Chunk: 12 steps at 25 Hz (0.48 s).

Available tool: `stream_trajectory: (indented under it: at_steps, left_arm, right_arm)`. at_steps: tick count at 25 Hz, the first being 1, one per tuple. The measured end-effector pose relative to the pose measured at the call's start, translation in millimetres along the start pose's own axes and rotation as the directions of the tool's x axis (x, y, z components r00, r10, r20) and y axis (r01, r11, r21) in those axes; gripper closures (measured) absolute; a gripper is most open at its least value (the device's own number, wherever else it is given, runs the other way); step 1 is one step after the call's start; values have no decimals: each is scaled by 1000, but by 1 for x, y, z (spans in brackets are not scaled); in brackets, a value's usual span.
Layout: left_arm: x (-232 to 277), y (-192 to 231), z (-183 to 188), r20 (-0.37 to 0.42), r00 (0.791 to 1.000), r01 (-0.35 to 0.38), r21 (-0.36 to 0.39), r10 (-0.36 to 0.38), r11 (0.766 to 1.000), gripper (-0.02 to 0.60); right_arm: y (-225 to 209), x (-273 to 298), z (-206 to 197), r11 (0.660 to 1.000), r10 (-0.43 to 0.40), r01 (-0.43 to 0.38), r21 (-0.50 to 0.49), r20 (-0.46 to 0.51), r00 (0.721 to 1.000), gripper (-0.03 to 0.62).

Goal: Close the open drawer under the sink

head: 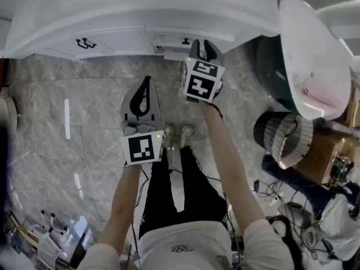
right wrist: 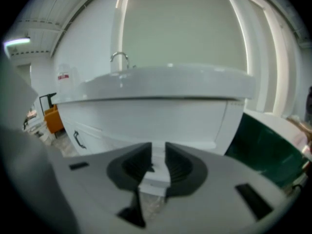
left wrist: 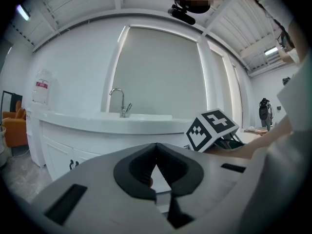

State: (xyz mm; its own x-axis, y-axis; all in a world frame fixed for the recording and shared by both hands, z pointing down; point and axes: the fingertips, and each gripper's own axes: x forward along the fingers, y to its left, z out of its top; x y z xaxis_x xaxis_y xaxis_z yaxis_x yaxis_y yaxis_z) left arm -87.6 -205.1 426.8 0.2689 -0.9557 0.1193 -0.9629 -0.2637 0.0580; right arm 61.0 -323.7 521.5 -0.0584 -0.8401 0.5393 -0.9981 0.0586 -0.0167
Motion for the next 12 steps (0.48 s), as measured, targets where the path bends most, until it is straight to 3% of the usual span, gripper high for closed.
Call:
stream_trajectory:
  at_steps: [5, 12]
  left_arm:
    - [0, -13, 76, 63, 998, 0, 15, -1, 1000, 560]
    - [-35, -27, 172, 64, 997, -54, 18, 53, 998, 560]
  right_arm:
    - [-10, -61, 74, 1000, -3, 3, 8, 71, 997, 509]
    - [-27, -201, 164, 999, 29, -35, 24, 222, 975, 553]
